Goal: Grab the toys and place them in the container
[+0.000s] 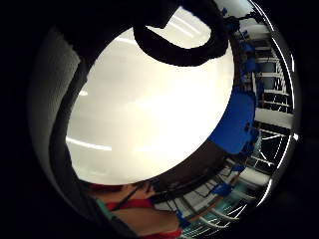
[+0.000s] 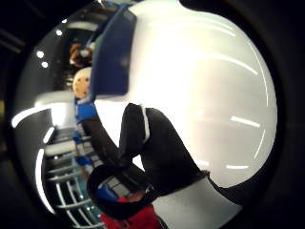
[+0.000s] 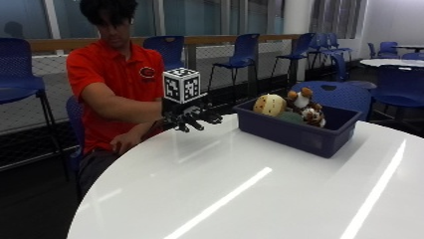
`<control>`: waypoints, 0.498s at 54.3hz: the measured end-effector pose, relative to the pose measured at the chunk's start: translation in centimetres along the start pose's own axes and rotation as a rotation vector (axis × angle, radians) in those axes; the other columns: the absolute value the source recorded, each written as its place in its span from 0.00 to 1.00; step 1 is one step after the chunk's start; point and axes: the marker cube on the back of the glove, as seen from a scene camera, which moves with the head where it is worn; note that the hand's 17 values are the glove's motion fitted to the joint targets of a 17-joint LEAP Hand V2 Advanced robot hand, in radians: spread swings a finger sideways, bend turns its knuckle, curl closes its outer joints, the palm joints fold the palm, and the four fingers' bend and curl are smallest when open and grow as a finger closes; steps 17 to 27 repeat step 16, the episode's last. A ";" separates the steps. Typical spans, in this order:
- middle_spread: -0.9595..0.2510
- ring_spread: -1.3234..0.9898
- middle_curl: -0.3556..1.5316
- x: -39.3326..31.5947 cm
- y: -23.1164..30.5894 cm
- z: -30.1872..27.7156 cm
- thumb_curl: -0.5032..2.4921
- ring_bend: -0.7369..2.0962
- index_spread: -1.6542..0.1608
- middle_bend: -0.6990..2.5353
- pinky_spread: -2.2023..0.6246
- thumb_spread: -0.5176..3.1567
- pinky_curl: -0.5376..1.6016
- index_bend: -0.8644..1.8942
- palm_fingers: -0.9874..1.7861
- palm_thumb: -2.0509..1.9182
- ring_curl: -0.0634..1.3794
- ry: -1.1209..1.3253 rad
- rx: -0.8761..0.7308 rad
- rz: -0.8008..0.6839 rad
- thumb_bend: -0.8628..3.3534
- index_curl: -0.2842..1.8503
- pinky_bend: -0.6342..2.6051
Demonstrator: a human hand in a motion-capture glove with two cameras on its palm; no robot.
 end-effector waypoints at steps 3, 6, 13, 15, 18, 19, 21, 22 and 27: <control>0.75 0.60 0.27 0.0 0.0 0.1 0.21 0.32 0.73 0.25 0.81 0.47 0.40 0.38 0.29 0.49 0.19 0.007 0.004 0.014 0.19 0.28 0.46; 0.75 0.60 0.27 0.1 0.1 0.1 0.21 0.32 0.73 0.25 0.81 0.47 0.40 0.37 0.29 0.49 0.19 0.005 -0.002 0.009 0.19 0.28 0.46; 0.76 0.60 0.27 0.1 0.1 0.1 0.21 0.32 0.73 0.25 0.81 0.47 0.40 0.38 0.29 0.49 0.19 -0.002 -0.005 -0.007 0.19 0.28 0.46; 0.75 0.60 0.27 0.2 0.1 0.1 0.21 0.32 0.73 0.25 0.81 0.47 0.40 0.37 0.29 0.49 0.19 0.002 -0.002 -0.014 0.19 0.28 0.46; 0.75 0.60 0.27 0.2 0.1 0.1 0.21 0.32 0.73 0.25 0.81 0.47 0.40 0.37 0.29 0.49 0.18 0.003 -0.001 -0.016 0.19 0.28 0.46; 0.75 0.60 0.27 0.2 0.1 0.1 0.21 0.32 0.73 0.25 0.81 0.47 0.40 0.37 0.29 0.49 0.18 0.003 -0.001 -0.016 0.19 0.28 0.46; 0.75 0.60 0.27 0.2 0.1 0.1 0.21 0.32 0.73 0.25 0.81 0.47 0.40 0.37 0.29 0.49 0.18 0.003 -0.001 -0.016 0.19 0.28 0.46; 0.75 0.60 0.27 0.2 0.1 0.1 0.21 0.32 0.73 0.25 0.81 0.47 0.40 0.37 0.29 0.49 0.18 0.003 -0.001 -0.016 0.19 0.28 0.46; 0.75 0.60 0.27 0.2 0.1 0.1 0.21 0.32 0.73 0.25 0.81 0.47 0.40 0.37 0.29 0.49 0.18 0.003 -0.001 -0.016 0.19 0.28 0.46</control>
